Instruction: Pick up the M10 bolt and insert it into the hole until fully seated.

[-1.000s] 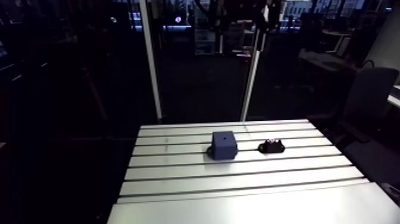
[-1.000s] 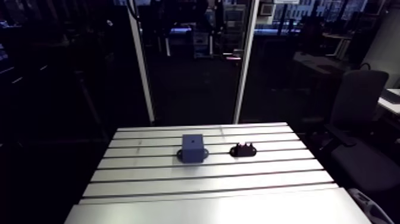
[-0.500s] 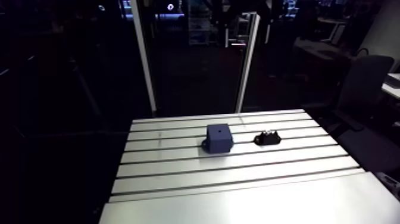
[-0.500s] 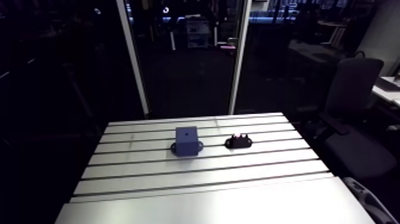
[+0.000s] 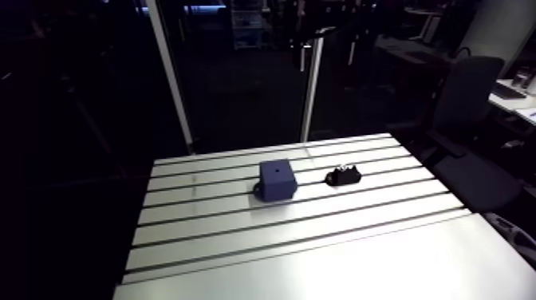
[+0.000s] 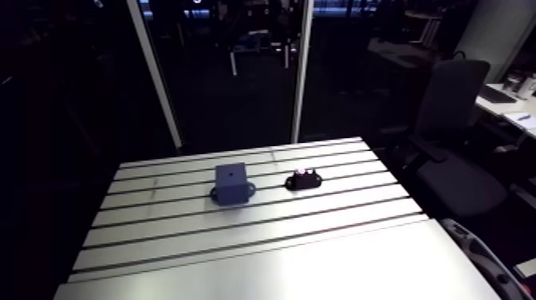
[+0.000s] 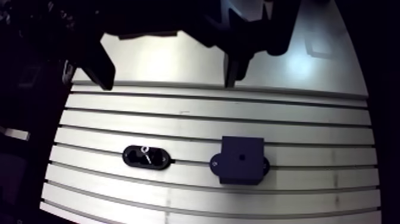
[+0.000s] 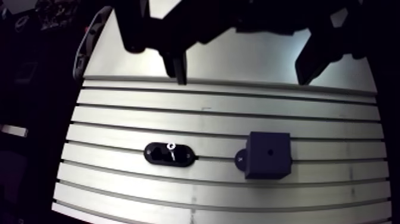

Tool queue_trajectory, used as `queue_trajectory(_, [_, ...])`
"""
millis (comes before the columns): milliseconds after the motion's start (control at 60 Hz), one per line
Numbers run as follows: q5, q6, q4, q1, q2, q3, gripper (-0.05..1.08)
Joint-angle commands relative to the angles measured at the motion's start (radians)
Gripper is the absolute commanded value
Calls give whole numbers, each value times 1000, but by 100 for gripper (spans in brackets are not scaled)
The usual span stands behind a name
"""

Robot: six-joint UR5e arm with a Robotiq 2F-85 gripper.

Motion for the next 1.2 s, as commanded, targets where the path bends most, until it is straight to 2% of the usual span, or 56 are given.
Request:
queue_trajectory(17, [10,-43,-56,-62,-5,62,1])
queue_trajectory(333, [22,-53,-145,-109,-7,130,1])
queue_trajectory(400, [37,-53,-170,-128,-4,147,1])
queue_trajectory(567, [44,-59,-202,-145,2,180,1])
queue_trajectory(833, [42,-84,-258,-197,19,237,1])
queue_trajectory(1200, [42,-82,-319,-199,67,268,1])
